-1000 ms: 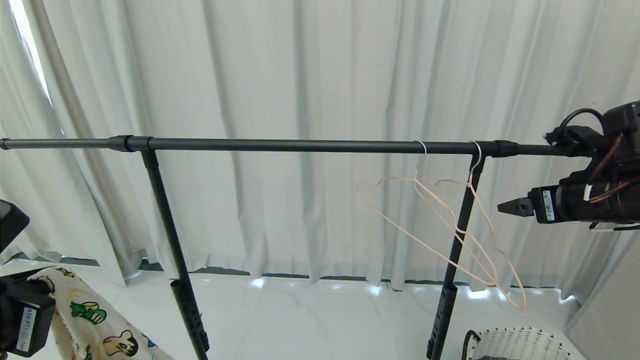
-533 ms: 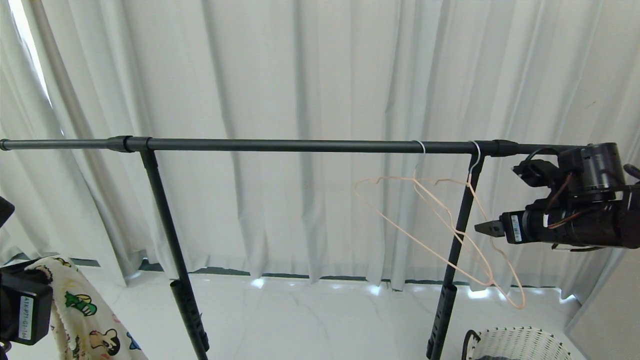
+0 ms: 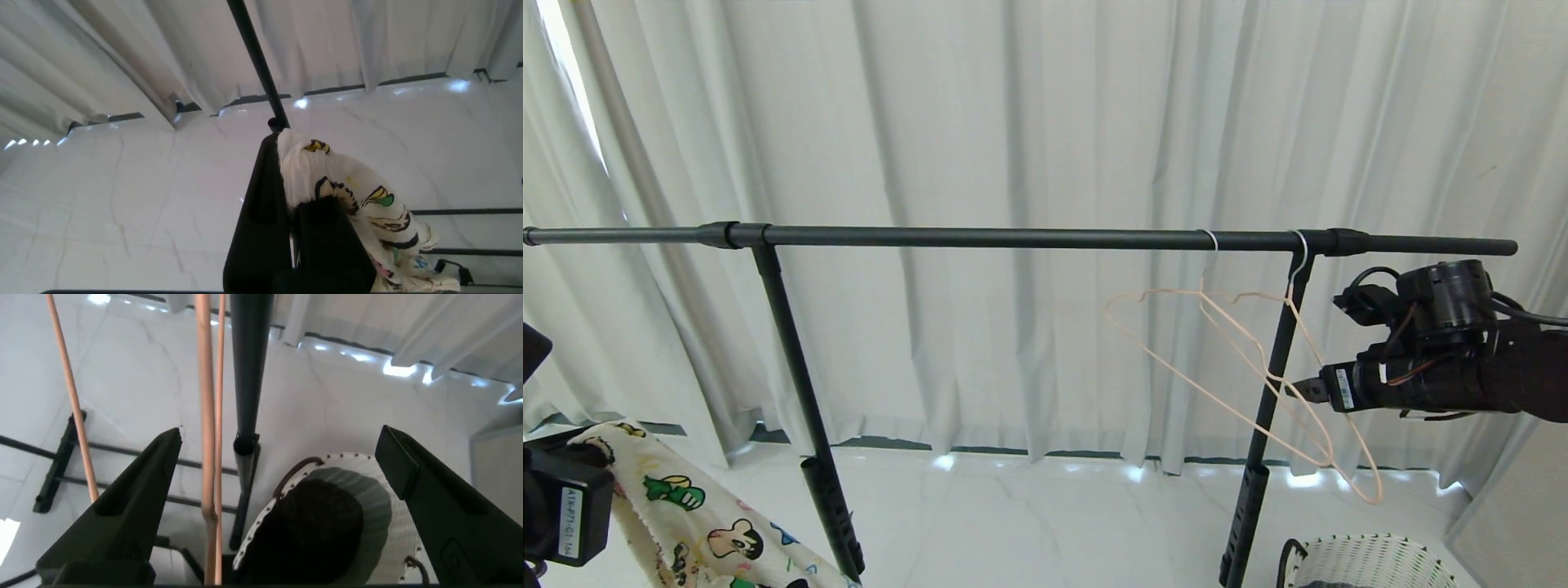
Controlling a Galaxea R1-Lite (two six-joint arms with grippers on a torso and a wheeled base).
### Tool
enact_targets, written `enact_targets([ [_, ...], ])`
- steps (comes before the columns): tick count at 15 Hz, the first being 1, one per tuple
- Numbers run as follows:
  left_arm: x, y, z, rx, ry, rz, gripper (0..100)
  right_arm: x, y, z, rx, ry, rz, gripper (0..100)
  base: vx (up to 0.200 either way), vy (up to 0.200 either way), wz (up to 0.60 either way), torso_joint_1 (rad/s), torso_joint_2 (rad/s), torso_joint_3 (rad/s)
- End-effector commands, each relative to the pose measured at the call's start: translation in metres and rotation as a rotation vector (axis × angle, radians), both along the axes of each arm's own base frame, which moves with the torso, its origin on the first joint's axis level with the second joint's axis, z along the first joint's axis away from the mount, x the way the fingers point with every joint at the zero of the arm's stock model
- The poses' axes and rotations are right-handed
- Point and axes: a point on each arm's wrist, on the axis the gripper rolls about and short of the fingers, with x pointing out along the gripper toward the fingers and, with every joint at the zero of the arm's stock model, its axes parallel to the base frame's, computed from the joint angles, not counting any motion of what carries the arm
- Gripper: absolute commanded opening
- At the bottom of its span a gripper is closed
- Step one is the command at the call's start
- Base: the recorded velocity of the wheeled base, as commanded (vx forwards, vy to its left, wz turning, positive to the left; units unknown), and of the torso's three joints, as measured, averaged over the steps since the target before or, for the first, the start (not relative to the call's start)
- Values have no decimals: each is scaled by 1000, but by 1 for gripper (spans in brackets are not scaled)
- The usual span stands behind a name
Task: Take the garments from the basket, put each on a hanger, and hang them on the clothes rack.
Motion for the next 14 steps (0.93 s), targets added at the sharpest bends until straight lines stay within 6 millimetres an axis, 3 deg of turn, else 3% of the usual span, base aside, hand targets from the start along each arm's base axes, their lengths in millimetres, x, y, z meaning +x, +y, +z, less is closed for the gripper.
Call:
enact_targets([
  [1, 1, 0, -1, 2, 7, 0, 0, 3, 1, -5, 0, 14, 4, 100, 0, 0, 0, 0, 0, 0],
  [2, 1, 0, -1, 1, 8, 1, 0, 3, 1, -6, 0, 21, 5, 100, 0, 0, 0, 0, 0, 0],
  [3, 1, 0, -1, 1, 8, 1, 0, 3, 2, -8, 0, 25, 7, 0, 0, 0, 0, 0, 0, 0],
  [9, 1, 0, -3, 0, 11, 2, 0, 1, 6, -5, 4, 18, 20, 0, 0, 0, 0, 0, 0, 0],
  [14, 0, 0, -2, -3, 5, 2, 0, -7, 4, 9, 19, -25, 19, 0, 0, 0, 0, 0, 0, 0],
])
